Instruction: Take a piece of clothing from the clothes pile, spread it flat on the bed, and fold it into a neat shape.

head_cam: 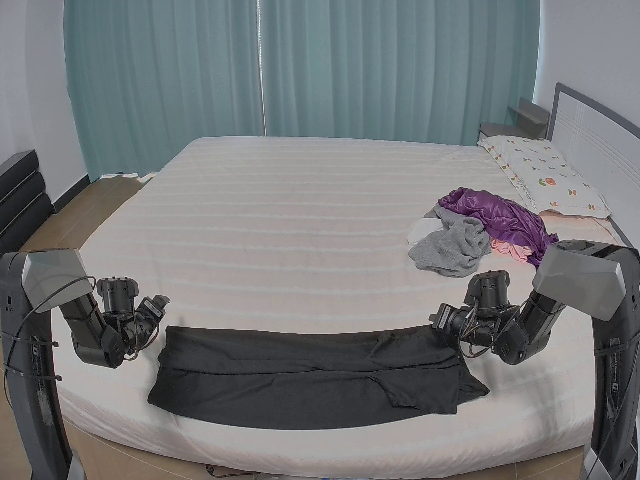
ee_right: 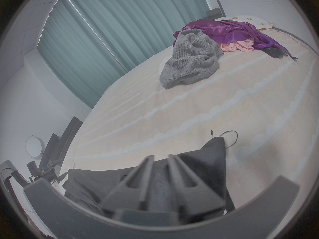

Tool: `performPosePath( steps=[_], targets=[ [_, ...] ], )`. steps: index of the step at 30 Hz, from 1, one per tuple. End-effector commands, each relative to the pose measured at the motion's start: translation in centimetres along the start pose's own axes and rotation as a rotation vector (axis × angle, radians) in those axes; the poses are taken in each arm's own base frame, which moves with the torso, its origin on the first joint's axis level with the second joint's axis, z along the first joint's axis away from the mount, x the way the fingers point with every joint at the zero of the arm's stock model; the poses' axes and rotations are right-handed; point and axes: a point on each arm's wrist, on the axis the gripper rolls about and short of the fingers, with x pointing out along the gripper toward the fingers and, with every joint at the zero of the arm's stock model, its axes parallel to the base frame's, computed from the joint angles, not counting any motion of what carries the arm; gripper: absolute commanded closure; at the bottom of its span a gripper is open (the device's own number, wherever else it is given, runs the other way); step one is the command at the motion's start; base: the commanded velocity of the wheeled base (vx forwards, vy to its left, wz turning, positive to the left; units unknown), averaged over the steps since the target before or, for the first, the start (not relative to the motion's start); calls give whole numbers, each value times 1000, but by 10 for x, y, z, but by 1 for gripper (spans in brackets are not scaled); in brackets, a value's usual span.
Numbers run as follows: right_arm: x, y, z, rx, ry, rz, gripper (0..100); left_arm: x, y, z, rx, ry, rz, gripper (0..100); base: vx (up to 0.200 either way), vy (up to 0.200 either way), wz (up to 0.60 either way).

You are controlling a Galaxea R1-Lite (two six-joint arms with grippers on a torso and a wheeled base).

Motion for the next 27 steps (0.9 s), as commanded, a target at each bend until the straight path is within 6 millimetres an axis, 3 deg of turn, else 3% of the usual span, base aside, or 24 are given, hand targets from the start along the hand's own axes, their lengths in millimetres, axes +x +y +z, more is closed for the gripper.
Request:
performPosePath(
  steps=[1,3,6,11,14,21,27],
  targets=[
    [0,5,8,-3,-35,7,0,1,0,-1,1,2,2,0,0,0,0],
    [-2,9,14,-4,-54,17,0,0,0,-1,1,1,0,0,0,0,0],
    [-14,33,21,-27,-78,74,0,1,0,-1,2,1,3,0,0,0,0],
    [-18,64,4,-76,-44,125,0,1,0,-1,2,-1,4,0,0,0,0],
    [-14,77,-19,-117,24,133,0,0,1,-1,2,0,5,0,0,0,0],
    [8,80,-51,-183,110,93,0,1,0,-1,4,-2,3,0,0,0,0],
    [18,83,-54,-211,107,62,0,1,0,-1,4,-1,4,0,0,0,0]
  ],
)
